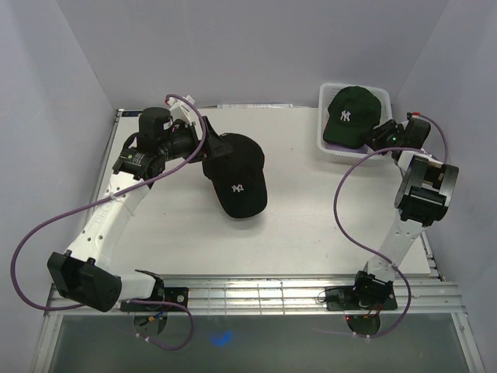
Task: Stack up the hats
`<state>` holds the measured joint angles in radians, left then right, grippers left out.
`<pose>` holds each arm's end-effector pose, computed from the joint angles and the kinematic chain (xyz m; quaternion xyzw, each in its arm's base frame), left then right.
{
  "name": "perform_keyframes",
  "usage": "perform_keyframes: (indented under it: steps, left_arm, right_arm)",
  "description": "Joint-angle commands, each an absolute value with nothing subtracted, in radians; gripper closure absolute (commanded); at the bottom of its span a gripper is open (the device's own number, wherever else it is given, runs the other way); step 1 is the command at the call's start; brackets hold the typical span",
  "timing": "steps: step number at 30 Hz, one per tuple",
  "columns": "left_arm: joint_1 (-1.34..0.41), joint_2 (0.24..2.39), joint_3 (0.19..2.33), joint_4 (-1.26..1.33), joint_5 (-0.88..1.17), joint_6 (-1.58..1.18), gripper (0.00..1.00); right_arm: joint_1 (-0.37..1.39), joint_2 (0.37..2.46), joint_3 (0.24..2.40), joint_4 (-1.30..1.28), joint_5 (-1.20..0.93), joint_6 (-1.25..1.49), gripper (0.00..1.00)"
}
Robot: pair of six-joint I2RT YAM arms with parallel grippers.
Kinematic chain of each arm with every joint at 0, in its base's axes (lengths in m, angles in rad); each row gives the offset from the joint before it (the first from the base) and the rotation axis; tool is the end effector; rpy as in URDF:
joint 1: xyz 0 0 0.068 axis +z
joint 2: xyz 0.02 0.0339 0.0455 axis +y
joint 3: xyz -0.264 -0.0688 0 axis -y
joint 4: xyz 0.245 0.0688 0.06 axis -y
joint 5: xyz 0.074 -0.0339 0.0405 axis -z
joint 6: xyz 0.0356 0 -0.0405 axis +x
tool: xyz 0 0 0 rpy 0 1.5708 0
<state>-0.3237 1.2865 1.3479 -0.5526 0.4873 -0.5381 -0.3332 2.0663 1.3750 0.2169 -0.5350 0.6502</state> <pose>0.2600 -0.1048 0.3921 0.0342 0.8410 -0.3964 0.3667 0.4459 -0.1351 0.1880 0.2672 0.7906 0.3021 0.4607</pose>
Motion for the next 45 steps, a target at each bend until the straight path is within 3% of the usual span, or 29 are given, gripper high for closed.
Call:
perform_keyframes:
  steps: [1,6,21,34,39,45]
  left_arm:
    - [-0.322,1.27,1.347,-0.537,0.494,-0.535,0.13]
    - [-0.322,1.266,1.342,-0.535,0.495,-0.538,0.13]
    - [-0.321,1.256,1.345,-0.535,0.489,-0.545,0.13]
    - [-0.321,1.258,1.356,-0.535,0.489,-0.546,0.13]
    - [-0.321,1.258,1.356,-0.54,0.489,-0.545,0.13]
    - [-0.321,1.253,1.355,-0.541,0.489,-0.545,0.13]
  right_arm:
    - [-0.327,2.003,1.347,0.327,-0.601,0.706,0.62]
    - [-0.327,2.028,1.361,0.336,-0.618,0.718,0.59]
    - [-0.302,2.008,1.278,0.691,-0.716,0.896,0.57]
    - [-0.236,2.037,1.316,0.657,-0.661,0.914,0.55]
    - [-0.186,2.016,1.39,0.37,-0.532,0.763,0.55]
    - [-0.172,2.032,1.313,0.492,-0.548,0.859,0.54]
